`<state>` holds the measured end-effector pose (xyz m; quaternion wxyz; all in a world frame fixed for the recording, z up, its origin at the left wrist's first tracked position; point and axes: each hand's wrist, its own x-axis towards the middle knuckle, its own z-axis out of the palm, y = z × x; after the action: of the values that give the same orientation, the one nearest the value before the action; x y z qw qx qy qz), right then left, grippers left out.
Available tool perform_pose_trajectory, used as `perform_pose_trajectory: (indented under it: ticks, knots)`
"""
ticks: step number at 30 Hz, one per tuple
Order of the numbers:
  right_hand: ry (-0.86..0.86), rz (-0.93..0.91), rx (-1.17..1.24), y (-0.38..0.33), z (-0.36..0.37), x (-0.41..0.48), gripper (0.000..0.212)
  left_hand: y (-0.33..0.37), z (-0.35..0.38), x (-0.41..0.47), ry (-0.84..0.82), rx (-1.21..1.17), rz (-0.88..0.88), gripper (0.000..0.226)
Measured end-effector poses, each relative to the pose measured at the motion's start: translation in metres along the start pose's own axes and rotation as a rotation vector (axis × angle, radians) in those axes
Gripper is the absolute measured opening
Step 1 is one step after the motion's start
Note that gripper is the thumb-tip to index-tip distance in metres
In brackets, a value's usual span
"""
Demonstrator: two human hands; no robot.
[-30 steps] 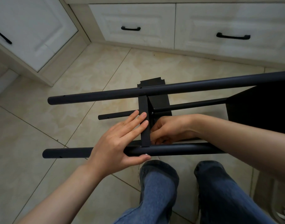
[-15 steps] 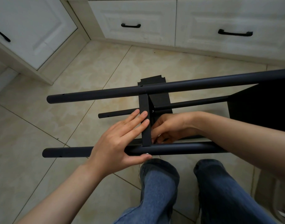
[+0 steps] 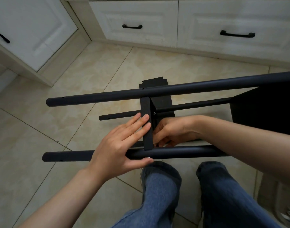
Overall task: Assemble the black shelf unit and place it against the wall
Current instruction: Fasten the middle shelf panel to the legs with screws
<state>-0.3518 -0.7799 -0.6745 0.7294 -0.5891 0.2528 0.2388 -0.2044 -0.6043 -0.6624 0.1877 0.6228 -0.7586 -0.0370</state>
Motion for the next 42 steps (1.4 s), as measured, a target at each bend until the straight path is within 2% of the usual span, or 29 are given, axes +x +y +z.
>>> perform_pose_trajectory:
  ticks: [6,10,14,18,19,22,25,28,31,35,39,40,42]
  knots:
    - [0.068,0.031,-0.069,-0.007,0.004,-0.006,0.009,-0.003,0.0,0.002,-0.006,0.036,0.004,0.083]
    - [0.194,0.0,-0.109,-0.012,0.009,-0.009,0.011,-0.006,-0.001,0.008,-0.008,0.127,0.004,0.082]
    - [0.287,-0.059,-0.265,-0.022,0.008,-0.022,0.025,-0.008,-0.001,0.016,0.041,0.21,-0.011,0.076]
    - [0.29,-0.07,-0.477,-0.033,0.013,-0.039,0.02,-0.006,0.001,0.014,0.053,0.272,-0.038,0.073]
    - [0.304,-0.07,-0.546,-0.034,0.016,-0.044,0.019,-0.002,0.002,0.012,0.059,0.279,-0.059,0.071]
    - [0.389,-0.075,-0.734,-0.034,0.025,-0.058,0.034,0.013,0.004,0.005,0.098,0.282,-0.139,0.064]
    - [0.47,-0.073,-0.844,-0.027,0.033,-0.072,0.035,0.031,0.0,0.004,0.087,0.271,-0.274,0.057]
    - [0.511,-0.07,-0.937,-0.02,0.038,-0.084,0.034,0.047,-0.009,0.001,0.097,0.152,-0.448,0.045]
    - [0.539,-0.059,-0.991,-0.015,0.04,-0.091,0.039,0.056,-0.018,-0.01,0.192,0.006,-0.577,0.027]
    - [0.551,-0.059,-1.021,-0.011,0.039,-0.095,0.042,0.068,-0.027,-0.025,0.393,-0.225,-0.801,0.022]
    - [0.537,-0.054,-1.041,-0.013,0.036,-0.094,0.036,0.078,-0.03,-0.028,0.442,-0.476,-1.107,0.013]
    - [0.529,-0.048,-1.052,-0.013,0.035,-0.094,0.035,0.075,-0.027,-0.03,0.414,-0.598,-1.217,0.014]
    - [0.509,-0.028,-1.083,-0.014,0.033,-0.094,0.032,0.067,-0.02,-0.032,0.402,-1.026,-1.409,0.027]
